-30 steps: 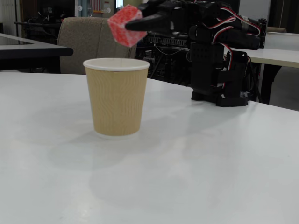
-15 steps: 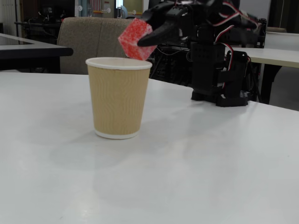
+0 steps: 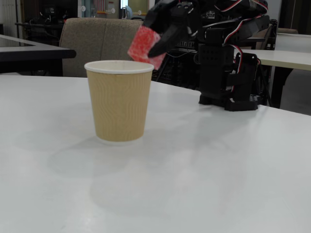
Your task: Grasp a red cube and put it in the cup.
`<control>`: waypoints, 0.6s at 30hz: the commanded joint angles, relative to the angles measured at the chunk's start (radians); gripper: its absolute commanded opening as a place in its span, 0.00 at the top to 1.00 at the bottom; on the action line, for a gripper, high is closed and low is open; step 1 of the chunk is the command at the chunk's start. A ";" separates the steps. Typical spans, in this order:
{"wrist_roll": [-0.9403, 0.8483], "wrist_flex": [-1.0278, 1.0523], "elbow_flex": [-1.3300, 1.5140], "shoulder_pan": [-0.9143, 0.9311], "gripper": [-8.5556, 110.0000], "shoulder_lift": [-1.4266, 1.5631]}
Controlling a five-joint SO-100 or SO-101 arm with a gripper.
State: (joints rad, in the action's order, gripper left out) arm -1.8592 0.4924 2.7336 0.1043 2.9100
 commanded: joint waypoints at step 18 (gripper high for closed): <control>0.084 -0.249 -0.100 -0.014 0.93 -0.018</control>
State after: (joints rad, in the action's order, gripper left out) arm -1.7840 0.2838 2.7336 0.1043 2.9406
